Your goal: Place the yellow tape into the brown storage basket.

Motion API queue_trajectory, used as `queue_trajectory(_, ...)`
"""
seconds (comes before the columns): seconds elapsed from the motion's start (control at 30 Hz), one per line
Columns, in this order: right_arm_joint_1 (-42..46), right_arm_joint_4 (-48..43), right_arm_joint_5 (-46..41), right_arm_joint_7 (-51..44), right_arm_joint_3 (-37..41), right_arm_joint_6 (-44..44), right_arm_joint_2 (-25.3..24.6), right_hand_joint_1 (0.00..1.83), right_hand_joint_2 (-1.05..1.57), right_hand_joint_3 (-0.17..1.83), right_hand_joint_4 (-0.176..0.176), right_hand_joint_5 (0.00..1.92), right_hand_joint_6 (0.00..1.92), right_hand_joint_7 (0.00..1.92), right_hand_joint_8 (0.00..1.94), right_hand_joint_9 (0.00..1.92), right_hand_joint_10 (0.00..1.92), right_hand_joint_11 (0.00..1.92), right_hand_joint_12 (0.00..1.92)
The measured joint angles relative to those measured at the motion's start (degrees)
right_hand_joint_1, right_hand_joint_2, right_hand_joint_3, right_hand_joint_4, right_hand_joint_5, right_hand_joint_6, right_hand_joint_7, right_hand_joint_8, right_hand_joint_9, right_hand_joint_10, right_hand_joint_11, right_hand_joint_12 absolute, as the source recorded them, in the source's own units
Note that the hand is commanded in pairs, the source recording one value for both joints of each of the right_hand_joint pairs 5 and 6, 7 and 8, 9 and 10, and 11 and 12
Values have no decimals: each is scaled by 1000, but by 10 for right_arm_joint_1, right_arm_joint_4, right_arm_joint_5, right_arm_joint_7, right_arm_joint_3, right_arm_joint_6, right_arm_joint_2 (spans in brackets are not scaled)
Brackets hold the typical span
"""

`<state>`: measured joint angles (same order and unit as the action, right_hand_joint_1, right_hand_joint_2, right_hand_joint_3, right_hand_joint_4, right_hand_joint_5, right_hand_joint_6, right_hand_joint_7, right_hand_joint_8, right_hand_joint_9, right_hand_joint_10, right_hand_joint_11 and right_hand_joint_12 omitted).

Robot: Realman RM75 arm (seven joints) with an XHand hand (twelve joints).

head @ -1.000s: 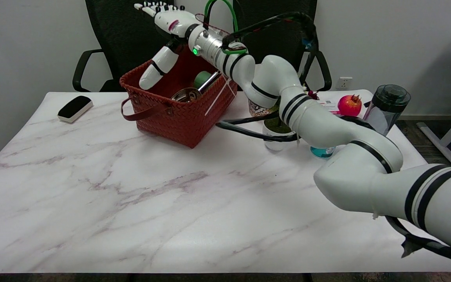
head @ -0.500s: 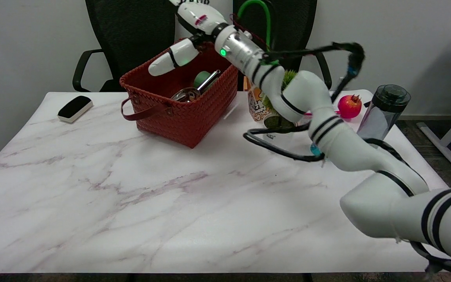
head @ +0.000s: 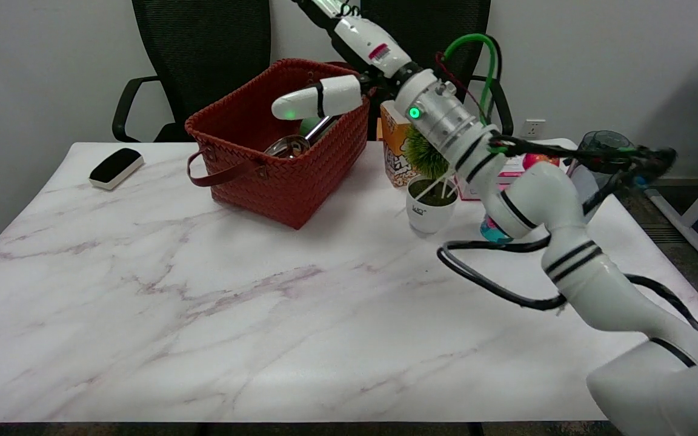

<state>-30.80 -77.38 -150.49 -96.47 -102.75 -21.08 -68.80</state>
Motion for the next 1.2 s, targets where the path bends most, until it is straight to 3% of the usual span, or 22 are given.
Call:
queue_trajectory(0.3, 96, -137, -28, 21, 28, 26, 18, 457, 629, -175, 0, 0, 0, 0, 0, 0, 0, 0, 0)
queue_trajectory(0.57, 177, -213, -47, 10, 44, 35, -9, 492, 623, -175, 0, 0, 0, 0, 0, 0, 0, 0, 0)
queue_trajectory(1.2, 301, -276, -66, 1, 67, 14, -65, 480, 778, -174, 0, 0, 0, 0, 0, 0, 0, 0, 0)
